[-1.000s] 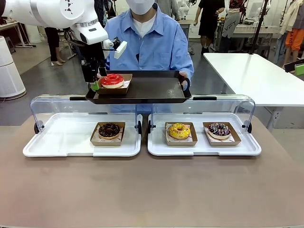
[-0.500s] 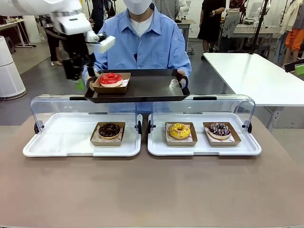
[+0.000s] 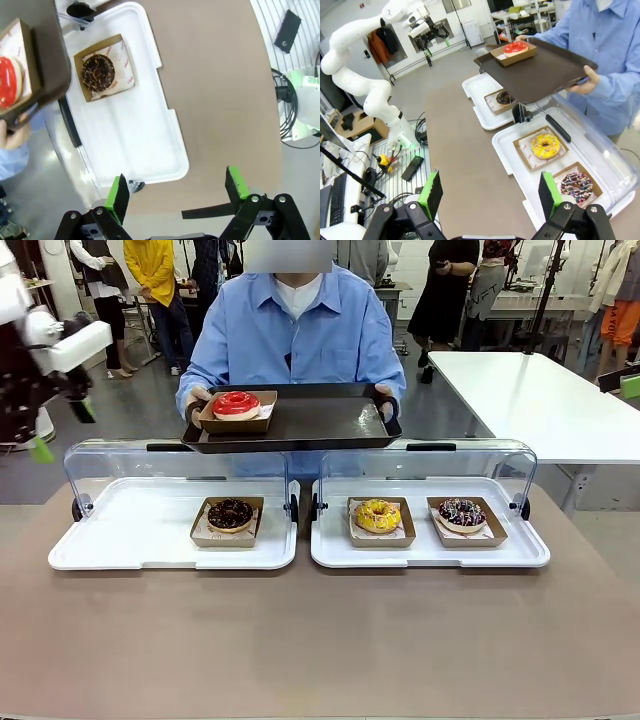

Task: Provide the desired donut to the person.
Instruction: Place the picked Paper togo box onto the Handle tray extended by the person.

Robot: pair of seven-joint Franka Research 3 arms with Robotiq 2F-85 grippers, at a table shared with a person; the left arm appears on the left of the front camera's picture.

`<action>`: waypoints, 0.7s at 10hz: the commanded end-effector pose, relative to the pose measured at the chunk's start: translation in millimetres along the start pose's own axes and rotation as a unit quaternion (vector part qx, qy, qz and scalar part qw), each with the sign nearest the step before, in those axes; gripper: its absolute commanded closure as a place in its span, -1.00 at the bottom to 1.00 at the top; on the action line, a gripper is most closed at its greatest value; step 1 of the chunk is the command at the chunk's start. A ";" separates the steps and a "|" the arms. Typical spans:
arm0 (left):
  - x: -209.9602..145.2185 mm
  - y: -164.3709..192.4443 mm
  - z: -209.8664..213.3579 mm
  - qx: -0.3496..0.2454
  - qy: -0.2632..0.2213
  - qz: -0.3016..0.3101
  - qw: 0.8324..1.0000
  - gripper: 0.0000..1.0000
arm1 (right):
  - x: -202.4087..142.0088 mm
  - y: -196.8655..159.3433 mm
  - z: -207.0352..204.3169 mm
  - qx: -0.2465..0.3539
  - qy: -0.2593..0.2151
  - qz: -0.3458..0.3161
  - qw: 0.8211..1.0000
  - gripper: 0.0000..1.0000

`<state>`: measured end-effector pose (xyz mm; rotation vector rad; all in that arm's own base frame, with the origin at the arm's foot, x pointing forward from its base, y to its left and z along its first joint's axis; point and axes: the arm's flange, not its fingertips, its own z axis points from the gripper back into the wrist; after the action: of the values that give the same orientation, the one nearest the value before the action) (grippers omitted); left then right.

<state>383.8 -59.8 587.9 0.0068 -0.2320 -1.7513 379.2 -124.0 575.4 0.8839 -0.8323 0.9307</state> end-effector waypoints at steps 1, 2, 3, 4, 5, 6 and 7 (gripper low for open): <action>-18.1 -20.9 -7.4 0.023 -0.010 0.005 1.000 -1.00 | -0.1 0.2 -1.1 0.003 -0.003 0.000 1.000 -1.00; -29.2 -29.8 -7.2 0.031 -0.012 0.015 0.999 -1.00 | -0.1 0.2 -1.1 0.003 -0.003 0.000 1.000 -1.00; -37.6 -33.7 -5.0 0.034 -0.015 0.024 0.999 -1.00 | -0.1 0.2 -1.1 0.003 -0.003 0.000 1.000 -1.00; -42.7 -35.2 -4.3 0.032 -0.015 0.030 0.999 -1.00 | -0.1 0.2 -1.1 0.003 -0.003 0.000 1.000 -1.00; -42.7 -36.4 -6.5 0.028 -0.005 0.033 0.999 -1.00 | -0.1 0.2 -1.1 0.003 -0.003 0.000 1.000 -1.00; -38.4 -32.5 -1.6 0.023 -0.021 0.034 0.999 -1.00 | -0.1 0.2 -1.1 0.003 -0.003 0.000 1.000 -1.00; -38.4 -32.5 -1.6 0.023 -0.021 0.034 0.999 -1.00 | -0.1 0.2 -1.1 0.003 -0.003 0.000 1.000 -1.00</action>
<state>359.2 -14.7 575.6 -0.0031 -0.2984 -1.6776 379.2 -124.0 575.4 0.8839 -0.8323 0.9307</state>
